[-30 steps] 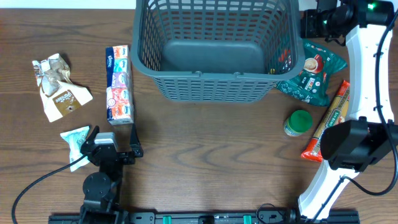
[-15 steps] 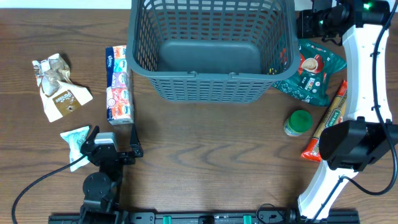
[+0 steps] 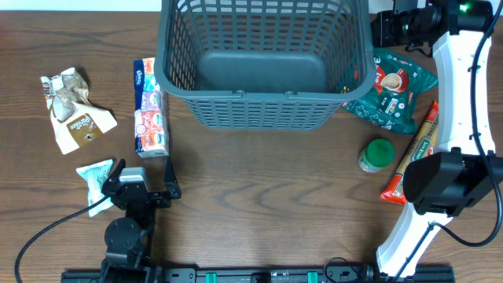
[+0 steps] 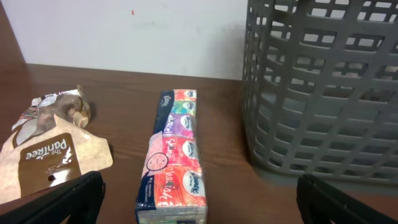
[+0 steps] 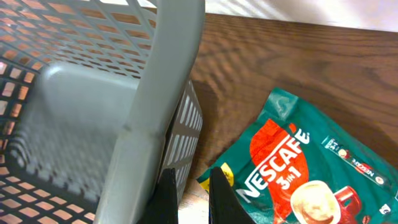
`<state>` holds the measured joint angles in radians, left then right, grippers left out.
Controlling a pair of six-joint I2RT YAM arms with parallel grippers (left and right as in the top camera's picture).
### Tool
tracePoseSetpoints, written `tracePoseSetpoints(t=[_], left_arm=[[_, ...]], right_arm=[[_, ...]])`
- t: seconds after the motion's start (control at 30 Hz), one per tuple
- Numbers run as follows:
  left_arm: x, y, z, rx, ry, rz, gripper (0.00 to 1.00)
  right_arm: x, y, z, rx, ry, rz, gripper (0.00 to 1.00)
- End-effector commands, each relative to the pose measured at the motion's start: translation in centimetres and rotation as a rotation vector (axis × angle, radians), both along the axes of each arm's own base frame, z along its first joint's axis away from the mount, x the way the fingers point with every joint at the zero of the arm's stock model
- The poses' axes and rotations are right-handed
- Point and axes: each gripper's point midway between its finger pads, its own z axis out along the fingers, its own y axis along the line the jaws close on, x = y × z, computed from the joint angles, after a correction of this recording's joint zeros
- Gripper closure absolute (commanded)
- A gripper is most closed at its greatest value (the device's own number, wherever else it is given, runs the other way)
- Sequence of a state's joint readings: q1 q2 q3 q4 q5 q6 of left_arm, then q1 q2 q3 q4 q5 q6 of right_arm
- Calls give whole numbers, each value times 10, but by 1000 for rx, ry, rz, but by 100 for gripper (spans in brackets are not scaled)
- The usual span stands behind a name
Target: Pack container
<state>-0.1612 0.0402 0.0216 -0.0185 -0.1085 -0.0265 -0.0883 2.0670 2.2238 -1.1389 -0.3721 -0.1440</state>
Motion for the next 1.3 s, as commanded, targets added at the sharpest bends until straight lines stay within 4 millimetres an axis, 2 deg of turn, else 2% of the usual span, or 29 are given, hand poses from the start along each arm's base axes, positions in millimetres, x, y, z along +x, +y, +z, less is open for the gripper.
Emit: tracePoseSetpoints(t=[0.0, 0.63, 0.9, 0.93, 0.97, 1.07, 1.1, 1.13, 1.2, 1.23, 1.27], left_arm=[[-1, 2, -16, 6, 55, 12, 2], [-1, 2, -16, 6, 55, 12, 1], [-1, 2, -16, 6, 55, 12, 1], [-1, 2, -16, 6, 55, 12, 2], [-1, 2, -16, 6, 55, 12, 1], [-1, 2, -16, 6, 55, 12, 1], [-1, 2, -16, 6, 55, 12, 2], [-1, 2, -16, 6, 55, 12, 1], [-1, 2, -16, 6, 55, 12, 2], [-1, 2, -16, 5, 55, 12, 1], [-1, 2, -16, 6, 55, 12, 1]], right_arm=[[-1, 22, 7, 33, -25, 73, 99], [-2, 30, 11, 67, -37, 113, 99], [-1, 26, 10, 50, -35, 100, 97], [0, 23, 8, 35, -33, 90, 91], [0, 18, 7, 16, -26, 63, 79], [2, 1, 1, -35, 6, -52, 74], [2, -6, -1, -56, 18, -93, 65], [2, -15, -3, -78, 29, -144, 43], [2, -32, -6, -106, 51, -268, 14], [2, -39, -6, -108, 57, -323, 5], [2, -45, -6, -106, 62, -370, 1]])
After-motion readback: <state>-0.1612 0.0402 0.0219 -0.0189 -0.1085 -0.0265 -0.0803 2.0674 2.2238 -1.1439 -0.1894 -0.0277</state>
